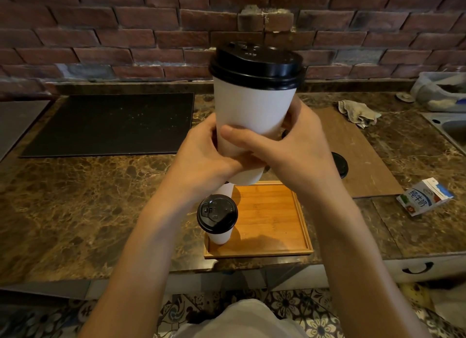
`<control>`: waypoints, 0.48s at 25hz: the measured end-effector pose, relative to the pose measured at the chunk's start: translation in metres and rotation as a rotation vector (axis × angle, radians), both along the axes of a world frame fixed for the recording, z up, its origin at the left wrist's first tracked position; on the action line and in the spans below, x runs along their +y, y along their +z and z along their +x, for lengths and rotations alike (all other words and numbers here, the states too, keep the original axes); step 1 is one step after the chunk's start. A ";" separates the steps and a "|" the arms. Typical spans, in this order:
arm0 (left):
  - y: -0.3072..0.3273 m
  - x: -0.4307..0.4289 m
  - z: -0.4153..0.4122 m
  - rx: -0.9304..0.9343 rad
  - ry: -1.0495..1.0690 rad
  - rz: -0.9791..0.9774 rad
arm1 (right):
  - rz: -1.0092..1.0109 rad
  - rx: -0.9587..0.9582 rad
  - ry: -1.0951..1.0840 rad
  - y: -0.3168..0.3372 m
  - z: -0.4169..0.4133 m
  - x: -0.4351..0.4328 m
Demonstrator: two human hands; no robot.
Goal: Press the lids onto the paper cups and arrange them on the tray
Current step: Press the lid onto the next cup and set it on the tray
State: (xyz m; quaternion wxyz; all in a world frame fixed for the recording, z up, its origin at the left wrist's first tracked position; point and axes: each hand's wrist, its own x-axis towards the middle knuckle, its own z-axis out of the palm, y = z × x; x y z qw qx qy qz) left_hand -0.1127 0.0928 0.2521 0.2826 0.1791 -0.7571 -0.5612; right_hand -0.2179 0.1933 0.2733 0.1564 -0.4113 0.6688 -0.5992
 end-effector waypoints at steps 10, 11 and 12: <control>0.011 -0.006 0.009 0.033 -0.297 0.128 | -0.060 -0.212 0.318 0.007 -0.015 0.005; 0.010 -0.006 0.009 0.033 -0.310 0.143 | -0.057 -0.227 0.345 0.007 -0.016 0.005; 0.010 -0.006 0.009 0.028 -0.312 0.146 | -0.049 -0.228 0.363 0.007 -0.017 0.006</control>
